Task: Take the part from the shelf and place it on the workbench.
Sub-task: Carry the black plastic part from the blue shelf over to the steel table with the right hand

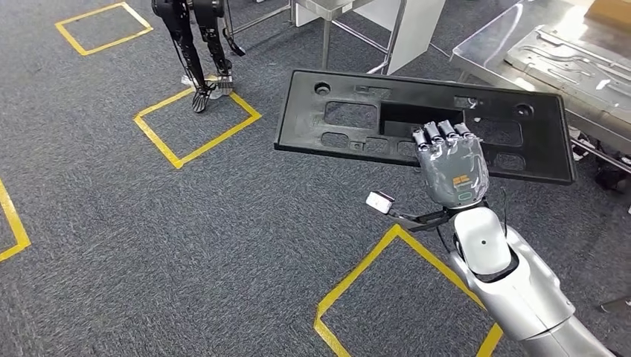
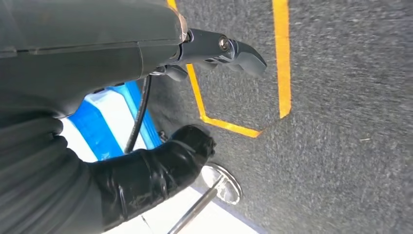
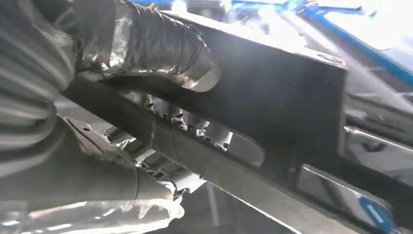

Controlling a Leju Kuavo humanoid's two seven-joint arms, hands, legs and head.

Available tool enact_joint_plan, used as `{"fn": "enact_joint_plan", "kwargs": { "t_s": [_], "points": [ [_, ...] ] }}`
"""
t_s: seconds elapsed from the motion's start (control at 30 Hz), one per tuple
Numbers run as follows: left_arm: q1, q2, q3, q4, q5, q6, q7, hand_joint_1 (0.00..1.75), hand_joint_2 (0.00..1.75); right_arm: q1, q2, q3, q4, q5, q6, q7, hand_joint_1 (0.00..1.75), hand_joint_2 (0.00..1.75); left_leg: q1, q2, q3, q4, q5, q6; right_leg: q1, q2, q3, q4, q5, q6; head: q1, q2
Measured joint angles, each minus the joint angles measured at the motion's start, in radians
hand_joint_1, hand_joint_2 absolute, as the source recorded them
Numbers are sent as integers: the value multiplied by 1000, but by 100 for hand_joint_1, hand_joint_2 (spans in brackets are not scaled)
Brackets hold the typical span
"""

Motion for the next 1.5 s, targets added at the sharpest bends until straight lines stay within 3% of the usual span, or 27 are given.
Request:
{"fn": "enact_joint_plan", "kwargs": {
  "t_s": [0.03, 0.07, 0.1, 0.13, 0.2, 0.27, 0.33, 0.37, 0.43, 0.5, 0.53, 0.57, 0.6, 0.63, 0.7, 0.77, 0.83, 0.87, 0.9, 1.0, 1.07, 1.17, 1.2, 1.3, 1.33, 1.43, 1.5],
  "points": [
    [1, 0, 4, 0, -4, 0, 0, 0, 175, 0, 2, 4, 0, 0, 2, 0, 175, 175, 0, 11, 2, 0, -3, 1, -2, -6, -27, 45, -10, 2, 0, 0],
    [1, 0, 8, 0, -5, 0, 0, 0, 175, 0, 2, 8, 1, 0, 4, -1, 175, 175, 0, 22, 6, 0, -6, 1, -4, -9, -38, 59, -1, 3, 0, 0],
    [0, 0, 11, 0, -7, 0, 0, 0, 175, 0, 3, 11, 1, 0, 5, -1, 175, 175, -1, 33, 11, 0, -10, -1, -5, -13, -27, 31, 27, 2, 0, 0],
    [0, -1, 13, 0, -9, 0, 0, 0, 175, -1, 3, 12, 1, 0, 6, -1, 175, 175, -1, 43, 19, 0, -15, -3, -4, -22, 2, -31, 66, -1, 0, 0],
    [0, -2, 17, 0, -13, 0, 0, 0, 175, -6, 5, 14, 1, -1, 6, -1, 175, 175, -4, 62, 32, -1, -25, -9, 8, -63, 67, -162, 118, -13, 0, 0],
    [-1, -3, 22, 0, -19, 0, 0, 0, 175, -12, 9, 16, 1, -2, 6, -2, 175, 175, -8, 81, 39, -5, -32, -17, 21, -84, 91, -213, 121, -24, 0, 0],
    [-6, -4, 30, 0, -27, 0, 1, 0, 175, -15, 13, 17, 0, -3, 6, -7, 175, 175, -10, 102, 46, -12, -37, -27, 21, -62, 94, -223, 122, -33, -1, 0],
    [-9, -4, 33, 0, -31, 0, 1, 0, 175, -16, 17, 18, 0, -3, 7, -10, 175, 175, -10, 95, 50, -7, -44, -32, 17, -50, 101, -232, 124, -39, -1, 0],
    [-12, -5, 35, 0, -38, 1, 2, 0, 175, -21, 27, 19, 0, -4, 9, -14, 175, 175, -7, 49, 27, 54, -81, -38, 10, -29, 116, -249, 128, -52, -1, 0],
    [-12, -8, 36, 0, -53, 7, 3, 0, 175, -26, 40, 23, 1, -4, 11, -18, 175, 175, -5, 6, -42, 181, -133, -41, 11, -7, 121, -251, 127, -59, -1, 0],
    [-13, -11, 36, 0, -65, 13, 4, 0, 175, -26, 48, 26, 2, -4, 12, -22, 175, 175, -5, 0, -77, 235, -146, -43, 12, 7, 121, -250, 125, -61, -1, 0],
    [-14, -15, 36, 0, -78, 20, 5, 0, 175, -26, 58, 30, 3, -4, 13, -26, 175, 175, -5, -2, -99, 261, -140, -44, 13, 22, 121, -247, 124, -62, -1, 0],
    [-17, -20, 36, 0, -90, 27, 8, 0, 175, -26, 69, 35, 5, -4, 16, -29, 175, 175, -5, -3, -103, 248, -113, -44, 13, 38, 122, -243, 121, -62, -1, 0],
    [-20, -26, 36, 0, -100, 33, 10, 0, 175, -26, 80, 40, 7, -4, 18, -31, 175, 175, -5, -8, -90, 199, -71, -43, 13, 53, 123, -238, 118, -60, -1, 0],
    [-28, -36, 36, 0, -112, 42, 15, 0, 175, -28, 102, 46, 10, -4, 23, -32, 175, 175, -2, -41, -44, 72, -4, -38, 12, 79, 119, -224, 110, -53, -1, 0],
    [-36, -44, 36, 0, -117, 46, 17, 0, 175, -31, 118, 52, 12, -4, 24, -32, 175, 175, -3, -66, -21, 15, 10, -31, 10, 101, 111, -215, 107, -42, -1, 0],
    [-45, -49, 36, 0, -120, 48, 19, 0, 175, -32, 124, 57, 15, -4, 24, -32, 175, 175, -4, -54, -17, 10, 9, -23, 8, 119, 106, -216, 109, -31, -1, 0],
    [-48, -51, 36, 0, -122, 49, 19, 0, 175, -33, 125, 58, 16, -4, 24, -32, 175, 175, -2, -44, -14, 5, 11, -16, 8, 113, 104, -213, 107, -26, -1, 0],
    [-49, -53, 36, 0, -123, 49, 19, 0, 175, -34, 125, 58, 17, -4, 23, -32, 175, 175, 0, -33, -11, 0, 13, -9, 10, 91, 96, -197, 95, -22, -1, 0],
    [-47, -59, 36, 0, -124, 50, 19, 0, 175, -41, 126, 59, 18, -4, 23, -31, 175, 175, 0, -5, -6, -6, 14, 5, 8, 10, 31, -66, 26, -10, -1, 0],
    [-47, -60, 36, 0, -124, 50, 19, 0, 175, -41, 126, 59, 18, -4, 23, -31, 175, 175, -1, 3, -6, -6, 13, 6, 6, 0, 5, -14, 4, -7, -1, 0],
    [-46, -62, 36, 0, -124, 50, 19, 0, 175, -41, 126, 60, 20, -4, 23, -32, 175, 175, -1, 11, -6, -6, 12, 6, 3, -3, -18, 26, -7, -4, -1, 0],
    [-46, -63, 36, 0, -124, 50, 19, 0, 175, -41, 127, 62, 21, -4, 23, -32, 175, 175, 0, 22, -4, -6, 10, 5, 0, -7, -25, 32, 3, -2, -1, 0],
    [-47, -69, 36, 0, -124, 50, 19, 0, 175, -45, 128, 66, 25, -4, 23, -32, 175, 175, -3, 70, 16, -6, -7, -10, 4, -69, 65, -158, 106, -7, -1, 0],
    [-48, -70, 36, 0, -124, 50, 19, 0, 175, -47, 129, 66, 25, -4, 23, -32, 175, 175, -5, 82, 22, -7, -12, -17, 9, -83, 95, -218, 126, -12, -1, 0],
    [-52, -71, 36, 0, -124, 51, 19, 0, 175, -48, 132, 66, 27, -4, 23, -32, 175, 175, -7, 106, 36, -13, -22, -35, 11, -52, 98, -229, 125, -27, -1, 0],
    [-53, -72, 36, 0, -128, 52, 19, 0, 175, -49, 134, 66, 28, -4, 23, -32, 175, 175, -2, 71, 24, 26, -52, -42, 5, -28, 107, -240, 129, -40, -1, 0]
  ]
}}
